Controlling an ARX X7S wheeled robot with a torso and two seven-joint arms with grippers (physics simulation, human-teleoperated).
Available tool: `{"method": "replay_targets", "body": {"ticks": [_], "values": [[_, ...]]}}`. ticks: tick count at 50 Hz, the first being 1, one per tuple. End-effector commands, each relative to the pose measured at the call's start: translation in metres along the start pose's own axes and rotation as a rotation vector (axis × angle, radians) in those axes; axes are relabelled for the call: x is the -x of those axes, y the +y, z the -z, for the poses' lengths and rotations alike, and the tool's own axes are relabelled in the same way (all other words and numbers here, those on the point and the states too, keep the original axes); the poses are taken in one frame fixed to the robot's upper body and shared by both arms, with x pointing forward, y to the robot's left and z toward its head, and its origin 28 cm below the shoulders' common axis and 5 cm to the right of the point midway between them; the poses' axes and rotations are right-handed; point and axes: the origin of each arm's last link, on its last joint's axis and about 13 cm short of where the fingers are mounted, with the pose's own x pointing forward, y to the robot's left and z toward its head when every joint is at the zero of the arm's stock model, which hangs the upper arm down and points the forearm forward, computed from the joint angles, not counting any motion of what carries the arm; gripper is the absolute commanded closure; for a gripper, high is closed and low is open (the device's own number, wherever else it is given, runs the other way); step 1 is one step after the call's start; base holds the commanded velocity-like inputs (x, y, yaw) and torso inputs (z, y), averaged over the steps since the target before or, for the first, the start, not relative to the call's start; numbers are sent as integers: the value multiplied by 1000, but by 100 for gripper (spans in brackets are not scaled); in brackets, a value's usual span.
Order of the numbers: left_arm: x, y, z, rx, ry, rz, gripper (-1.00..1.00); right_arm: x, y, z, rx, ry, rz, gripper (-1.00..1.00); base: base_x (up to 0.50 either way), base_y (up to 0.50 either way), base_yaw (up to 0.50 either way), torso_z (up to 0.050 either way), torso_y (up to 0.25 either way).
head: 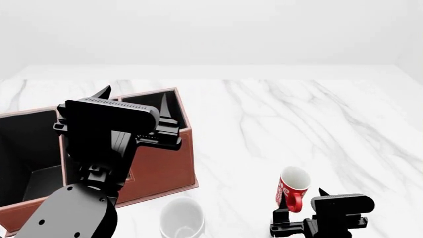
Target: Pick up the red mug and place it to the right of the caddy.
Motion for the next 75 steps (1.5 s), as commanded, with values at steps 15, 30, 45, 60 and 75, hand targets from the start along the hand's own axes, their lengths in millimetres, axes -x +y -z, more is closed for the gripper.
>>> {"method": "replay_targets", "body": {"ticks": [15, 30, 45, 60, 75], "values": [[-1, 2, 4, 4, 12, -5, -100, -3, 3, 20, 31, 83, -18, -100, 0, 0, 0, 0, 0], [-1, 2, 5, 4, 15, -8, -100, -8, 3, 24, 25, 113, -6, -100, 0, 0, 0, 0, 0], [-1, 3, 5, 5, 17, -10, -100, -9, 2, 23, 13, 108, 22, 100, 0, 0, 0, 0, 0], [-2, 3, 5, 6, 19, -9, -100, -8, 1, 16, 3, 67, 18, 100, 0, 0, 0, 0, 0], [-3, 3, 6, 6, 21, -9, -100, -11, 1, -19, 20, -56, -49, 100, 0, 0, 0, 0, 0]]}}
